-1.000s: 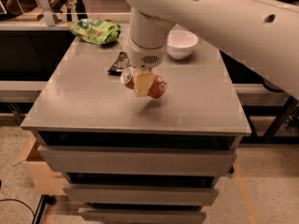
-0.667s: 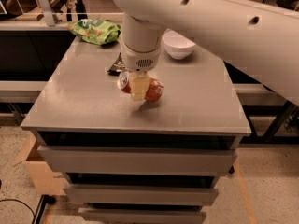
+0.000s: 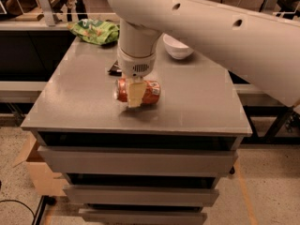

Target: Knock coke can over

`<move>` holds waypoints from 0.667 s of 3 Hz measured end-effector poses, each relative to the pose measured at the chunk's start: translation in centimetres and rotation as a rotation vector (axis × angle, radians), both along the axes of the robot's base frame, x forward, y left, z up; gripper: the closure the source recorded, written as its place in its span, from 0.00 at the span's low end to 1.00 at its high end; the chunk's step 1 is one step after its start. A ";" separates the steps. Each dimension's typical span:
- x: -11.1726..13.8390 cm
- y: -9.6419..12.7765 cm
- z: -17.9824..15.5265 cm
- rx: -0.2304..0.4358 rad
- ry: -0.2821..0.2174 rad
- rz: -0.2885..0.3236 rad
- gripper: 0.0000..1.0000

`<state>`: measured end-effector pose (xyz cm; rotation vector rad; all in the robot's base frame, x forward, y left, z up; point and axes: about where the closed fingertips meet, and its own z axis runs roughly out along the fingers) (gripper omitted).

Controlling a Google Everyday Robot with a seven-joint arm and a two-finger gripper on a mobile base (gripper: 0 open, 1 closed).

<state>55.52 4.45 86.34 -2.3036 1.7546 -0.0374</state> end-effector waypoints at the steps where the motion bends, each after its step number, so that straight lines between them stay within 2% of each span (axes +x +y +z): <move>1: 0.1 0.5 -0.7 0.009 0.030 0.021 1.00; 2: 0.0 0.5 -0.6 0.009 0.028 0.020 0.81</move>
Offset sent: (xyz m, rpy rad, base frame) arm 0.0005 0.0046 -0.0056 0.0077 0.0251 0.0173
